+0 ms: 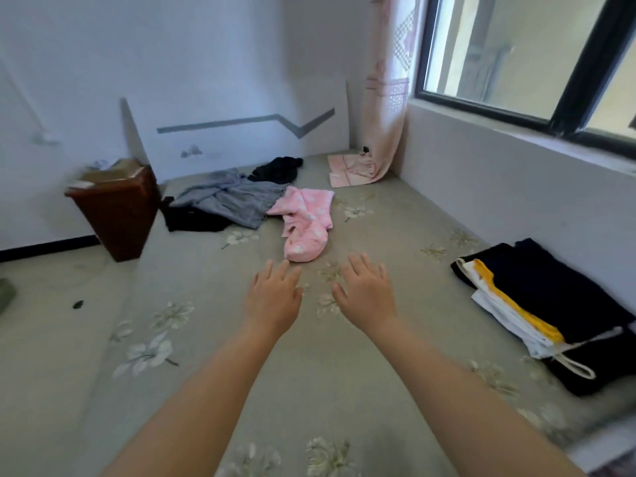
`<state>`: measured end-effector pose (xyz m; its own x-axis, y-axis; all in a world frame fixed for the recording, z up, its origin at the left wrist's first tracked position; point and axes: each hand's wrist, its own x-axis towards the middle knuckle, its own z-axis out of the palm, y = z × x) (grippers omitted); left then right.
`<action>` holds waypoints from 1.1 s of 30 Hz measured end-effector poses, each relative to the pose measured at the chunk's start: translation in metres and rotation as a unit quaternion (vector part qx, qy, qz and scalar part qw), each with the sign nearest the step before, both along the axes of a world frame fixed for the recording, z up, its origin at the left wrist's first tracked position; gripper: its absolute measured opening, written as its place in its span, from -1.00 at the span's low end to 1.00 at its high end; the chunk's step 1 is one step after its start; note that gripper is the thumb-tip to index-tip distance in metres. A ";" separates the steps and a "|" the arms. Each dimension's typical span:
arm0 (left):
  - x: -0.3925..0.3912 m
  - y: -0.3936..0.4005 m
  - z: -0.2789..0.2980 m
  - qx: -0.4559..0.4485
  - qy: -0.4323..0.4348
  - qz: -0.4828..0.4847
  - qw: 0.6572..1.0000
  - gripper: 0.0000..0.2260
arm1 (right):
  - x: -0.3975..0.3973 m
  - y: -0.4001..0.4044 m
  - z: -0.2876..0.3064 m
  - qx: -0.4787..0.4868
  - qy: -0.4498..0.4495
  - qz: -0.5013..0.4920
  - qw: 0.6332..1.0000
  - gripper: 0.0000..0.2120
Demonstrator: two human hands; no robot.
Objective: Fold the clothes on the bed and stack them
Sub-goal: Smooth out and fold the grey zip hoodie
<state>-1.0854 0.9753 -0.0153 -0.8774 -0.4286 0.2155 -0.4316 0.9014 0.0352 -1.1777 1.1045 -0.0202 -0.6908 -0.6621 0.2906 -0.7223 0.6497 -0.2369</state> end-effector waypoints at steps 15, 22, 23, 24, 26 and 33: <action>0.209 -0.241 0.079 -0.015 0.008 0.094 0.995 -0.63 | 0.188 -0.278 0.073 -0.033 0.063 0.090 0.993 -0.53; 0.299 -0.383 0.065 -0.039 -0.031 0.148 0.988 -0.61 | 0.265 -0.417 0.056 0.007 0.061 0.102 0.993 -0.56; 0.310 -0.400 0.060 -0.031 -0.034 0.153 0.987 -0.60 | 0.275 -0.430 0.050 0.019 0.057 0.098 0.993 -0.57; 0.319 -0.416 0.054 -0.025 -0.034 0.156 0.987 -0.59 | 0.285 -0.442 0.043 0.031 0.053 0.090 0.994 -0.57; 0.336 -0.449 0.039 -0.022 -0.026 0.148 0.988 -0.59 | 0.301 -0.462 0.027 0.036 0.044 0.069 0.996 -0.56; 0.389 -0.557 -0.021 0.024 -0.015 0.064 0.998 -0.58 | 0.383 -0.537 -0.029 -0.029 -0.018 -0.047 0.998 -0.56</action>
